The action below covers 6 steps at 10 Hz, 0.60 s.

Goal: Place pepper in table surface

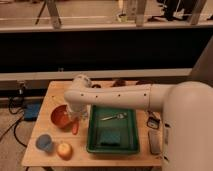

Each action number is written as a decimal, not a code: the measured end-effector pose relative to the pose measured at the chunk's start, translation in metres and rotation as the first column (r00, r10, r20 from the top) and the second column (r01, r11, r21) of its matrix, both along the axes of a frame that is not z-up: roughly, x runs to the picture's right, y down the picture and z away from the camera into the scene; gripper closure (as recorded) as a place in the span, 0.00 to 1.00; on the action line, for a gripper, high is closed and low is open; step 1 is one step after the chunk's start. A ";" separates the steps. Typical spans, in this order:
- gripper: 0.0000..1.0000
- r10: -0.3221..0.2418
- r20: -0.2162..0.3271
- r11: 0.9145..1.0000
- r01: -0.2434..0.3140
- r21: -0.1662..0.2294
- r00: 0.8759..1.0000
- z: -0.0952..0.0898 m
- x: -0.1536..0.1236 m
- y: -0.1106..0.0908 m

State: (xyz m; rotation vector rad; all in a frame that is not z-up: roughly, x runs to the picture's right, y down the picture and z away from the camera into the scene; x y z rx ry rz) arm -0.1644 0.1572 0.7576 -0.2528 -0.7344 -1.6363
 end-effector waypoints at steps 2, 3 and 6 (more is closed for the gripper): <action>1.00 -0.002 0.007 1.000 0.002 -0.005 1.000 0.001 -0.001 0.001; 1.00 -0.009 0.007 1.000 0.009 -0.006 1.000 0.000 0.000 0.003; 1.00 -0.036 0.011 0.999 0.036 -0.008 0.999 -0.006 0.002 0.012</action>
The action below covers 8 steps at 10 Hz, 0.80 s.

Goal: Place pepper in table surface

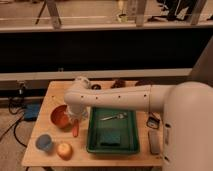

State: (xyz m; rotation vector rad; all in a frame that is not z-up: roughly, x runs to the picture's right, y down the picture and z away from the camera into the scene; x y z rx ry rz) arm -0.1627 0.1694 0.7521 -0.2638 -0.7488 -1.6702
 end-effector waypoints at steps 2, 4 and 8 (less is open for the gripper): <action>1.00 -0.023 0.006 1.000 0.023 -0.006 1.000 -0.001 -0.001 0.006; 1.00 -0.048 0.013 0.999 0.048 -0.017 0.999 0.001 -0.003 0.017; 1.00 -0.086 0.021 0.996 0.087 -0.022 0.996 0.006 -0.001 0.037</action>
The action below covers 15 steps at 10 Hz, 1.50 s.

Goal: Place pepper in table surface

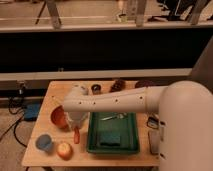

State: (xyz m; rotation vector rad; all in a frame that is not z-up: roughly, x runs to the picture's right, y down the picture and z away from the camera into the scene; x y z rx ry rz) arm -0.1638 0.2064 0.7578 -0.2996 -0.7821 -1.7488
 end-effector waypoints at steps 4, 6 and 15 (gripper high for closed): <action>1.00 0.016 -0.002 1.000 -0.016 -0.004 1.000 0.006 0.010 0.018; 0.99 0.026 0.000 1.000 -0.026 -0.010 1.000 0.012 0.014 0.024; 0.21 0.028 -0.007 0.999 -0.028 -0.020 1.000 0.035 0.012 0.036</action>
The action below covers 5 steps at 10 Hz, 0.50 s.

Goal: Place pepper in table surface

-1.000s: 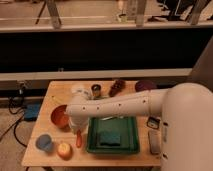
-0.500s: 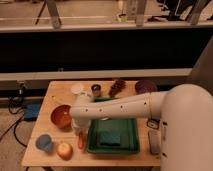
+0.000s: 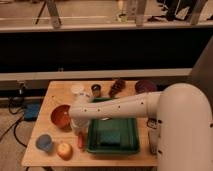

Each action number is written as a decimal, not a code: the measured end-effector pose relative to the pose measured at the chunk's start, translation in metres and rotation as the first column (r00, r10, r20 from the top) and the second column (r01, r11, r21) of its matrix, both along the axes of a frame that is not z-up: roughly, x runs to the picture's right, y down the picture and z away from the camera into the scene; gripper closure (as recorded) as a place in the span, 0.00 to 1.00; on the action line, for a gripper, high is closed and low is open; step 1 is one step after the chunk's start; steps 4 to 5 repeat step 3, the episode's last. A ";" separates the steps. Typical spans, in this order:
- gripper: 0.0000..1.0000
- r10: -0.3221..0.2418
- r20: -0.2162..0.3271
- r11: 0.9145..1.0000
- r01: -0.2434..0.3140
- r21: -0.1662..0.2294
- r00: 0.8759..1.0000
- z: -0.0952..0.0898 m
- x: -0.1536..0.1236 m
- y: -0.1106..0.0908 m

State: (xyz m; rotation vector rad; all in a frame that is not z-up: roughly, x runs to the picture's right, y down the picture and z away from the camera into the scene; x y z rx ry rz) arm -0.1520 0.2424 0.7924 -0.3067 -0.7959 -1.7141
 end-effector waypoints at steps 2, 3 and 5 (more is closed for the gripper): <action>0.20 0.004 0.004 1.000 -0.004 -0.002 1.000 0.004 -0.001 0.000; 0.20 0.003 0.006 1.000 -0.003 -0.004 1.000 0.004 -0.002 -0.002; 0.20 0.003 0.006 1.000 -0.003 -0.004 1.000 0.004 -0.002 -0.002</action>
